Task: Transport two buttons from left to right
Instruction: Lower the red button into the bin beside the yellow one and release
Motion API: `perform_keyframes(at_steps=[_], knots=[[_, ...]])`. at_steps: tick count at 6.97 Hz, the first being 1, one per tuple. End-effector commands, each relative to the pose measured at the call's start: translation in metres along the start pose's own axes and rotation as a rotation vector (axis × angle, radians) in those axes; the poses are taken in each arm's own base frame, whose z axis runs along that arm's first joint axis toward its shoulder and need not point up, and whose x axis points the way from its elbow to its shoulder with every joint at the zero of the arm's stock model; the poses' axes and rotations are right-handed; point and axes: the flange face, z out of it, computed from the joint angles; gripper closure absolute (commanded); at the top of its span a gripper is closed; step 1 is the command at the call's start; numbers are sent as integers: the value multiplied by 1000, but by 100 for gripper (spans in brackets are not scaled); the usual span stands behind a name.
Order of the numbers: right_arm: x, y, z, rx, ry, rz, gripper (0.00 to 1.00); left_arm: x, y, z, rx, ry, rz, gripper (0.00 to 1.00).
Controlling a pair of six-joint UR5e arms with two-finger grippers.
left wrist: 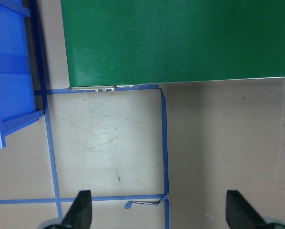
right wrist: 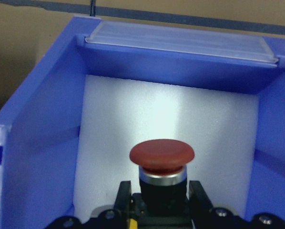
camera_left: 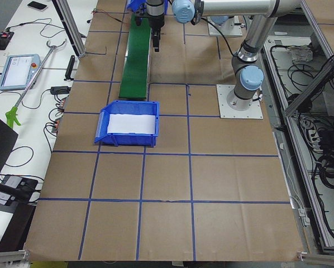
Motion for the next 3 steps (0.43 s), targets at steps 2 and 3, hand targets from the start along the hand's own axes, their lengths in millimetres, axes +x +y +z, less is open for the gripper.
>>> perform_keyframes(at_steps=[2, 3], knots=[[4, 2, 30, -40, -23, 12, 96, 0, 0, 0, 0, 0, 0, 0], [7, 0, 41, -51, -32, 14, 96, 0, -1, 1, 0, 2, 0, 0]])
